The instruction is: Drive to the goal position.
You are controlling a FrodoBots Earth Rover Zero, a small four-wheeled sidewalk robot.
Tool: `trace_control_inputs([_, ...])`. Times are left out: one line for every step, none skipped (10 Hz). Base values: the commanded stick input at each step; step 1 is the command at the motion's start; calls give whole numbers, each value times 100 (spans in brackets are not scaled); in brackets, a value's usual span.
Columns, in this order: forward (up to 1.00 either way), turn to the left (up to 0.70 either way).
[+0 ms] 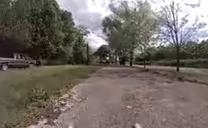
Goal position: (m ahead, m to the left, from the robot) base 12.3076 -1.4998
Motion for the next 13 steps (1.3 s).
trace_control_inputs([100,0])
trace_control_inputs([100,0])
trace_control_inputs([100,0])
trace_control_inputs([100,0])
trace_control_inputs([100,0])
trace_control_inputs([100,0])
trace_control_inputs([100,0])
trace_control_inputs([100,0])
trace_control_inputs([100,19])
trace_control_inputs([100,16])
trace_control_inputs([100,0])
trace_control_inputs([100,0])
trace_control_inputs([100,0])
